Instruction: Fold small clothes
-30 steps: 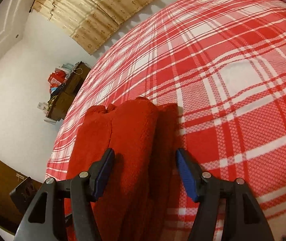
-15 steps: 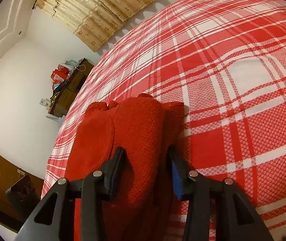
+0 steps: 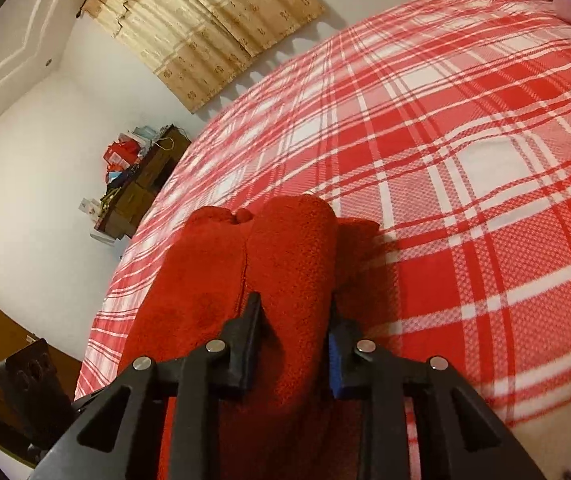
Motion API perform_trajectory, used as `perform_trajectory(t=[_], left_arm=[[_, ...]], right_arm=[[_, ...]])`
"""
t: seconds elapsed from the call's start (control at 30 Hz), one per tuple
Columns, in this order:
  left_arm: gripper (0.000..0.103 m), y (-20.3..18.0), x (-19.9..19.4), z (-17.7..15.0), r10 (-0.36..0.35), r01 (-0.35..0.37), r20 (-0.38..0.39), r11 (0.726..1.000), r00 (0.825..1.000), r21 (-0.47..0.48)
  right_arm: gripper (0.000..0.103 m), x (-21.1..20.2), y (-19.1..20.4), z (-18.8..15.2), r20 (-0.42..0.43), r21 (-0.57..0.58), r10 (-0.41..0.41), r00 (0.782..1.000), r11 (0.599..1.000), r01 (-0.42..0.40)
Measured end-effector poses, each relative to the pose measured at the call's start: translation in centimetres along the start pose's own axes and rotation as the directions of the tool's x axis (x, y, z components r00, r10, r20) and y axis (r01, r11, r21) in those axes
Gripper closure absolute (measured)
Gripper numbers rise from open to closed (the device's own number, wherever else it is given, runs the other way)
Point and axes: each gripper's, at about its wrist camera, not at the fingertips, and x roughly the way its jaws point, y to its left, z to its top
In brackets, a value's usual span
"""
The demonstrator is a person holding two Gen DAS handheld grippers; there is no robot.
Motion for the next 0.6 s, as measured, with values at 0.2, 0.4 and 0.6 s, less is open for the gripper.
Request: perform_trajectory(t=[0.2,0.4,0.6], left_arm=[[0.063,-0.2,-1.7,-0.5,-0.001,0.001,0.002,1.000,1.000,0.006],[0.064,-0.3,-4.0,-1.2,0.003,-0.003,0.021,1.000,1.000,0.004],[0.064,0.0,-5.7,-2.1,0.028,-0.028,0.035,1.000,0.999,0.009]], right_arm=[[0.075,-1.5,1.9,-1.0,0.006,-0.022,0.027,1.000,0.999,-0.027],[0.075,-2.2,3.8,-2.8,0.002,-0.044,0.052,0.999,0.998,-0.052],[0.075,-2.3,5.6,-4.3,-0.002,-0.051,0.097,0.995,0.994,-0.097]])
